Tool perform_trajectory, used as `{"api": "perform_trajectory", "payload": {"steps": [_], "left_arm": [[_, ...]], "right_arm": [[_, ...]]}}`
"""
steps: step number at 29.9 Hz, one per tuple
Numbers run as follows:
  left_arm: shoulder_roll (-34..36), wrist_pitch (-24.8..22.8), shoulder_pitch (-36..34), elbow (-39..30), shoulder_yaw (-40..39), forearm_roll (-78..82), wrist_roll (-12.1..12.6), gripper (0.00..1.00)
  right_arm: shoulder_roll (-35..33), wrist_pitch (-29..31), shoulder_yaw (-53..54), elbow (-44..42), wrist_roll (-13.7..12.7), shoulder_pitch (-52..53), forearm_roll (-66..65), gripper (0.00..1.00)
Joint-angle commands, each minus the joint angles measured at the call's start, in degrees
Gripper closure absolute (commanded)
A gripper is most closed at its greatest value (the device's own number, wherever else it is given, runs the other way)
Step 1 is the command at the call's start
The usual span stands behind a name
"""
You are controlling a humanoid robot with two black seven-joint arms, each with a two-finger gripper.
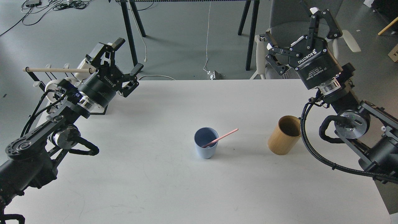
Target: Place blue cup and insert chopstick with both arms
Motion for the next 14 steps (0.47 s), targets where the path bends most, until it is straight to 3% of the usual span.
{"api": "perform_trajectory", "payload": {"steps": [1,14], "left_arm": [[0.5,0.0,0.1,0.0,-0.1,0.0,0.0,0.01],[0.3,0.0,0.0,0.1,-0.2,-0.1,0.0,0.01]], "right_arm": [[0.0,0.4,-0.3,0.0,0.0,0.1,-0.1,0.01],[0.2,0.5,-0.3,1.2,0.0,-3.0,-0.3,0.01]]}}
